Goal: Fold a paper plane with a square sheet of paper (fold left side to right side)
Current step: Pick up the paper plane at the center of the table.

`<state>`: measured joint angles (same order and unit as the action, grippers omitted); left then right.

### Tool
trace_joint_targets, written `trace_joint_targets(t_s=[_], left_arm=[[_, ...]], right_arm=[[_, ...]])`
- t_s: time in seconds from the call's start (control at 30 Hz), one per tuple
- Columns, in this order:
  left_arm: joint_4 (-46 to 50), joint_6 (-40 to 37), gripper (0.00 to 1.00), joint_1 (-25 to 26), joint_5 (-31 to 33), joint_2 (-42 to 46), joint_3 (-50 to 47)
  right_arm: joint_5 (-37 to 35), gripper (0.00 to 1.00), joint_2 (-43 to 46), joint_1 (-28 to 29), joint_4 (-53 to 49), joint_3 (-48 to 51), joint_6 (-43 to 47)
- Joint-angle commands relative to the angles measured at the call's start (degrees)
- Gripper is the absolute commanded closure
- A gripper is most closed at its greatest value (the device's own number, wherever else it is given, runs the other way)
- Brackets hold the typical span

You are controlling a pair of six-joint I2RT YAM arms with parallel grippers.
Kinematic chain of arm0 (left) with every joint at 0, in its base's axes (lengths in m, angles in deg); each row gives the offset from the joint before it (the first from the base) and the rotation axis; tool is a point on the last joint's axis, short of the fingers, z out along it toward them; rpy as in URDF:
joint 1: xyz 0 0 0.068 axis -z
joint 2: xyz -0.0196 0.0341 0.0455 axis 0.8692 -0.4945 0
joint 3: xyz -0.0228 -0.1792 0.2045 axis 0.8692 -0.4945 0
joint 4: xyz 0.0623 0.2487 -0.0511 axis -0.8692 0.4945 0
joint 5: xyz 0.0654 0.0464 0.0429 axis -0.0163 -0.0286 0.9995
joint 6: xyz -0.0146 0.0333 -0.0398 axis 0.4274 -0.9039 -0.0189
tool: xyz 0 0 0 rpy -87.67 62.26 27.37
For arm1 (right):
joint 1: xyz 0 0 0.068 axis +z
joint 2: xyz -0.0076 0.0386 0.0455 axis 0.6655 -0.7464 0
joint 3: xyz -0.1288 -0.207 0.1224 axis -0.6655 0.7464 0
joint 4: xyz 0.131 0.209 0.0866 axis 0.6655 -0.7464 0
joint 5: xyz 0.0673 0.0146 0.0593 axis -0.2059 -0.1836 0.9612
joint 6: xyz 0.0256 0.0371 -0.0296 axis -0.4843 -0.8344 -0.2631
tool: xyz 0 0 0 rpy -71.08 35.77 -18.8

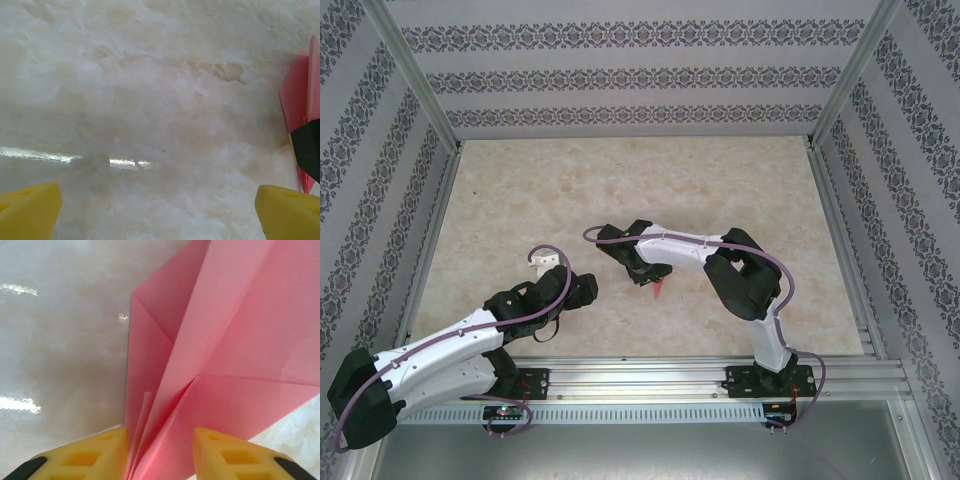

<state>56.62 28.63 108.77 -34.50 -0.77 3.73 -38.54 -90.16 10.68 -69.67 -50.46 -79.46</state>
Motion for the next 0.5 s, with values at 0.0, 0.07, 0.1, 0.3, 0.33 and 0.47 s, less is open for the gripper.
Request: trace_joint_targets(t_s=[0.0,0.07,0.1,0.3,0.33,0.47], left_arm=[[0.7,0.8,0.0,-0.4,1.5,0.8,-0.2],[0.8,0.8,0.0,-0.5,1.7,0.8,-0.1],[0.7,0.8,0.0,-0.4,1.8,0.8,0.0],[1.0,0.8,0.0,-0.4,2.0,0.6,0.4],[1.1,0.7,0.0,-0.4,2.2,0.5,0.6],[1.6,0.6,0.0,-0.5,2.2,0.4,1.2]], right_arm=[[-2.1,0.65,0.6,0.3,-0.6,-0.4,0.0],[-2.0,0.7,1.2,0.2,-0.5,0.1,0.0],[-1.9,0.71,1.4,0.1,-0.4,0.3,0.0],[0.0,0.89,4.4,-1.2,2.2,3.9,-0.3],[0.2,0.92,5.0,-1.5,2.5,4.5,-0.4],[1.5,0.98,9.3,-3.0,5.2,8.2,0.7]])
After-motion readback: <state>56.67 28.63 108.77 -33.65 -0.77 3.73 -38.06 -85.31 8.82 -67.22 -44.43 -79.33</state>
